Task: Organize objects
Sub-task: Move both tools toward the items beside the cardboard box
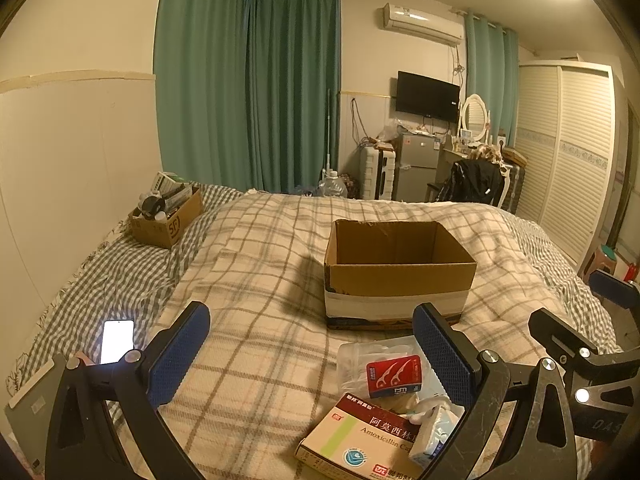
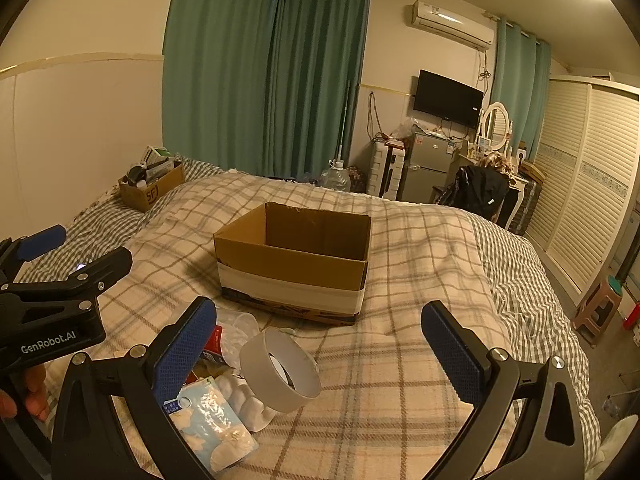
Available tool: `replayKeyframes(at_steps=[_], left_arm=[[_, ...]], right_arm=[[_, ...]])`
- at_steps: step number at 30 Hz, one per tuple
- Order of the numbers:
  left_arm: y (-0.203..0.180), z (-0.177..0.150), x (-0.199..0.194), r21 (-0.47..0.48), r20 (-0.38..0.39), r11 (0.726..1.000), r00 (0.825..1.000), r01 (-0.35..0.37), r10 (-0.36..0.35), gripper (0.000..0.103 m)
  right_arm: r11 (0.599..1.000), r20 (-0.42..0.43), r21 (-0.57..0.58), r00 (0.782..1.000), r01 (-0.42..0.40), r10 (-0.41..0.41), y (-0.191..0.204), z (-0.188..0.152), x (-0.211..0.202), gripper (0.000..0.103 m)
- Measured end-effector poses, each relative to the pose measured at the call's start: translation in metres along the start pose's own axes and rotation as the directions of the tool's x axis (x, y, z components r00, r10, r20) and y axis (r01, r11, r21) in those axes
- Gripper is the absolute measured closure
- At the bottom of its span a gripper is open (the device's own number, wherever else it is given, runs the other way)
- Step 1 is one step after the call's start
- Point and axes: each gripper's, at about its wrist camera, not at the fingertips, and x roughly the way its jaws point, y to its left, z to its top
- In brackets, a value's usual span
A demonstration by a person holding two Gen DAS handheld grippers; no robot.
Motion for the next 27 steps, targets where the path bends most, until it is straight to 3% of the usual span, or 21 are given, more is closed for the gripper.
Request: replayKeyframes(at_steps=[12,18,24,27], left_arm=[[0.004,-0.005,0.002,0.038,-0.041,0.999,0.999,-0.034,0.035,0.000],[0.016,-0.026,0.007,0.057,-0.132,0.997,0.989,-0.054,0.062,0.000],[0.010,-0.061,0.010,0.090,-0.263,0.996,0.965,0.020,0.005,0.000],[0.001,-0.078,0.009,0.116,-0.343,0.987,0.937,0.108,-0.062,0.000]], right_arm=[[1.000,-0.012,-0.014,1.000,0.008,-0.008,-0.004,-0.004,-0.007,0.000],[1.000,-0.047,-0.017,0.999,-0.003,0.003,-0.007,-0.016,-0.008,0.000],[1.000,-0.117,-0.007,0.993,-0.019,0.018,-0.009,-0.037,0.000,0.000],[1.000,-0.146,0.008,0.989,-0.024,0.025,-0.015,-0.046,0.002,0.000]])
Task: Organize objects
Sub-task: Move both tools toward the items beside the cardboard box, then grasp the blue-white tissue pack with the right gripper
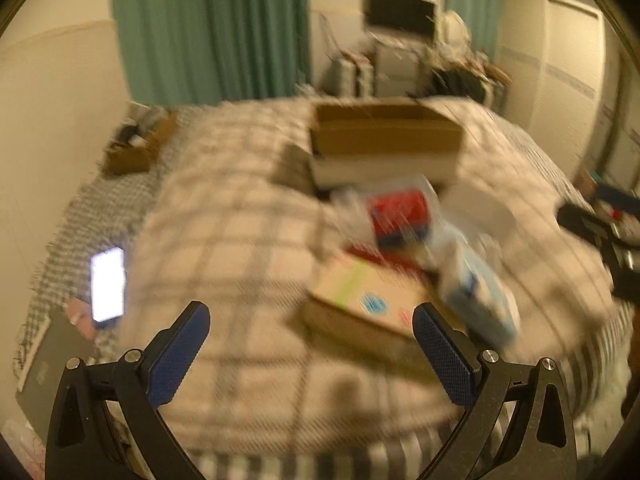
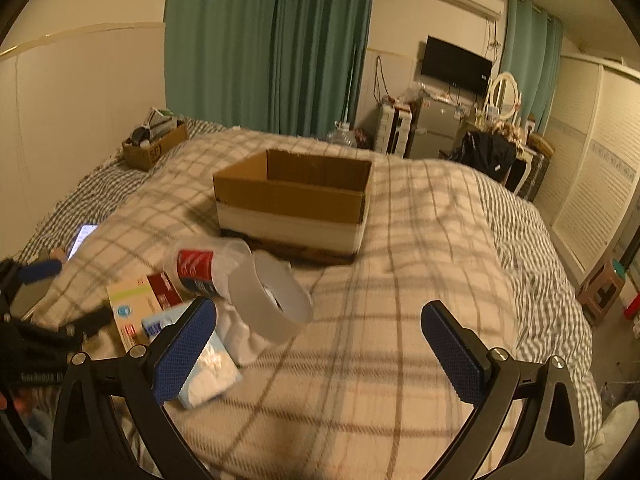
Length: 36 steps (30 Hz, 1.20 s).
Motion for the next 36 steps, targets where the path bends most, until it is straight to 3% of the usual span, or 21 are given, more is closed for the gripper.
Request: replayKeyframes(at_steps=[4,9,16,23,24,26,28,32,36], left_arm=[[-0.014,-0.010,0.010,0.037,-0.061,0.993,0.992,0.115,-0.113,0.000],[-0.015,-0.012,0.018,0.017,-0.077,0.989,0.986,0.147,-0.145,0.000],[0.017,-0.003,0.012,-0.045,-0.048,0.997,0.997,0.060,-0.062,0.000],[0.030,0.002,0.012,-0.038,-0.023,0.999,1.000,-0.010,0.009,0.000],[0.030,0.002,0.012,-0.034,-0.021,0.999,1.000,-0.014,0.013,0.000],[0.029,0.004,0.012,-0.028,-0.014,0.999,1.000,-0.019,0.019,0.000],[0.027,0.008,0.012,-0.028,-0.010,0.999,1.000,-0.018,0.018,0.000],[0.020,0.021,0.013,-0.026,0.013,1.000,1.000,-0.016,0.016,0.000],[0.006,0.038,0.021,-0.012,0.031,1.000,1.000,-0.003,0.003,0.000]], right_arm=[[1.000,-0.015,0.027,1.000,0.009,-0.008,-0.008,-0.005,0.002,0.000],[1.000,-0.021,0.026,1.000,-0.001,0.002,-0.006,-0.006,0.002,0.000],[0.994,-0.066,-0.026,0.992,-0.109,0.107,0.021,-0.010,0.011,0.000],[0.972,-0.216,-0.076,0.956,-0.220,0.200,0.058,-0.032,0.054,0.002],[0.971,-0.220,-0.078,0.953,-0.228,0.206,0.060,-0.034,0.056,0.004],[0.962,-0.216,-0.073,0.946,-0.262,0.241,0.059,-0.034,0.054,0.031],[0.956,-0.218,-0.080,0.941,-0.283,0.260,0.060,-0.033,0.049,0.048],[0.952,-0.190,-0.096,0.944,-0.290,0.268,0.057,-0.031,0.034,0.049],[0.965,-0.109,-0.115,0.969,-0.236,0.224,0.041,-0.015,0.009,0.049]])
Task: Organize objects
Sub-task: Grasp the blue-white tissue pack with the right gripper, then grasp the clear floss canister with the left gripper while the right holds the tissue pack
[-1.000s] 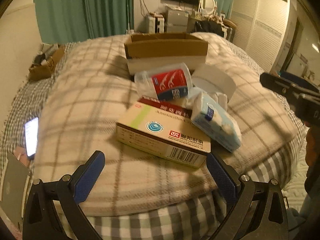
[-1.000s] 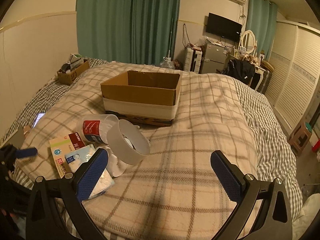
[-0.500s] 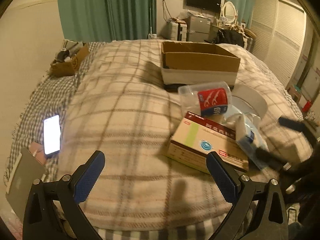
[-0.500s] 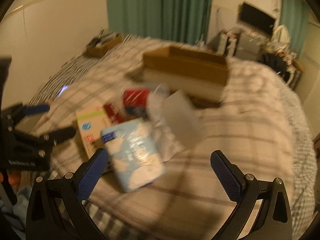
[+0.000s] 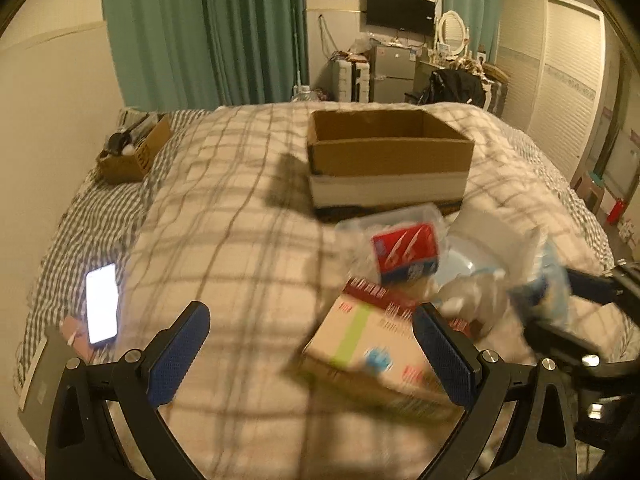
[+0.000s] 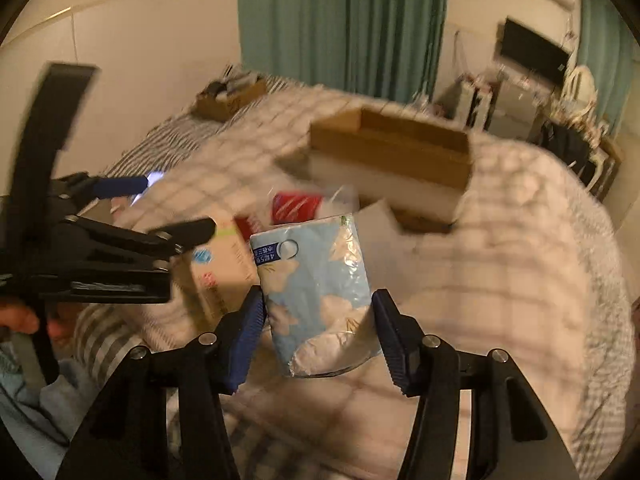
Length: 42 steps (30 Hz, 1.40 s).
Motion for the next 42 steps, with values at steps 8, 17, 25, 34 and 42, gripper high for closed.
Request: replayKeyframes(at_steps=[8,17,25,34,42], left_arm=[[-0.034,0.026,0.041,0.015,-0.039,0.999,0.998,0.040,-0.039,0.000],[-0.040,0.036,0.083,-0.063,-0.119,0.993,0.987,0.101,-0.108,0.000],[-0.042,0.039,0.086,-0.108,-0.160,0.985,0.975,0.136,-0.153,0.004],[-0.037,0.050,0.111,-0.217,-0.244,0.969,0.955,0.115,-0.168,0.006],[-0.031,0.052,0.098,-0.154,-0.178,0.979,0.971,0.132,-0.159,0.012]], right_arm=[[0.986,0.047,0.055,0.986,0.158,-0.161,-0.045,0.021,-0.013,0.049],[0.981,0.022,0.082,0.984,0.177,-0.179,-0.068,0.028,0.006,0.049],[0.981,0.019,0.077,0.983,0.179,-0.181,-0.066,0.025,0.006,0.049],[0.981,0.008,0.070,0.983,0.182,-0.183,-0.063,0.024,0.011,0.049],[0.978,0.022,0.081,0.980,0.193,-0.196,-0.074,0.028,0.008,0.049]])
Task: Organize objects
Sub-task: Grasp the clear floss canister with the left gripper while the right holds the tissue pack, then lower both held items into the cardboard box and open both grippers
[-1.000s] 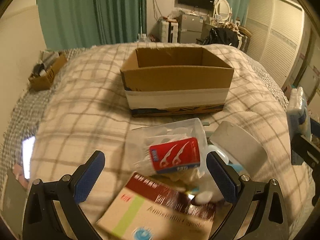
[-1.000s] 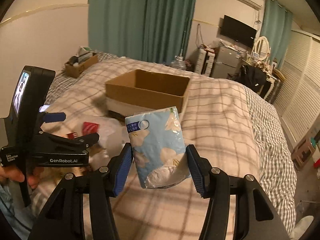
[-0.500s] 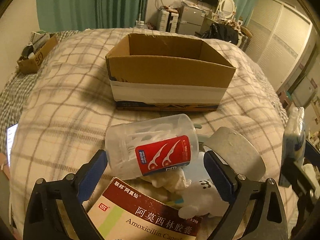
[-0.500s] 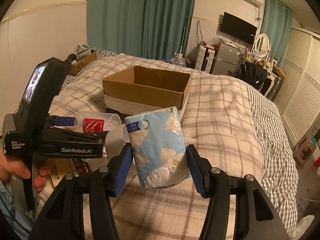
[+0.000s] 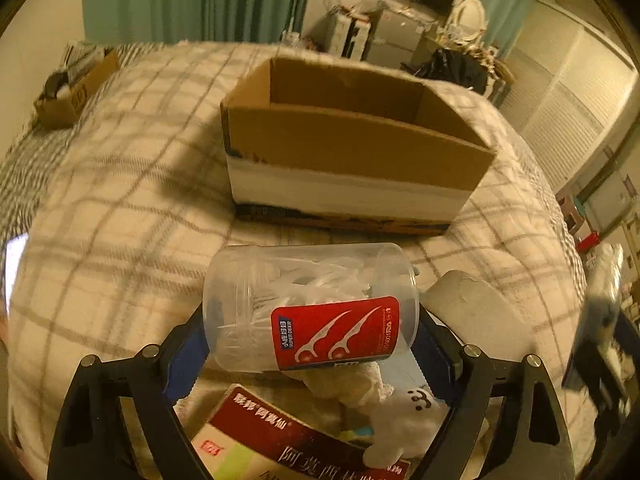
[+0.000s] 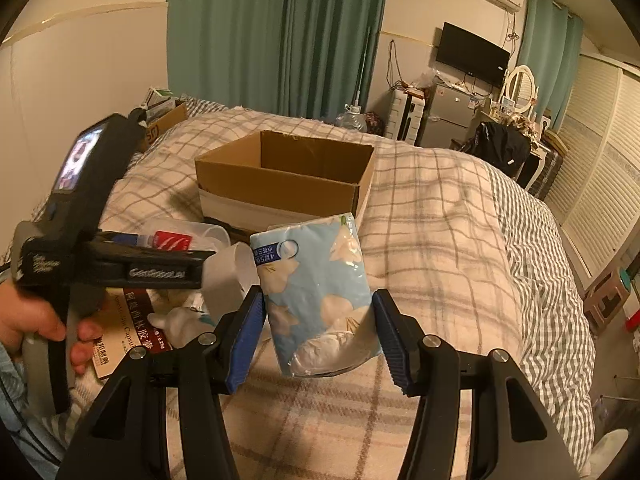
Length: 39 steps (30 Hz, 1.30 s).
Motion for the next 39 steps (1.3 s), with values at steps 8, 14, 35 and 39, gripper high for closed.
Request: replayKeyframes(at_steps=[8,14,35,39], left_arm=[[0.005,0.033,-0.046,0.060,0.164,0.998,0.986,-0.036,0.026,0.012],[0.002,0.081,-0.059,0.108,0.265,0.991,0.963,-0.085,0.053,0.012],[0.026,0.180,0.048,0.137,0.220,0.984,0.972,-0.114,0.082,0.009],[0.021,0.175,0.036,0.173,0.229,0.973,0.967,-0.153,0.112,0.003]], right_arm=[[0.999,0.090,-0.050,0.996,0.002,0.002,0.000,0.046,-0.006,0.049],[0.996,0.164,-0.090,0.986,-0.005,0.020,0.002,0.114,0.008,0.049],[0.994,0.074,0.022,0.992,-0.105,0.103,-0.035,0.194,0.185,0.022],[0.995,0.088,0.039,0.992,-0.091,0.087,-0.047,0.192,0.165,0.022]])
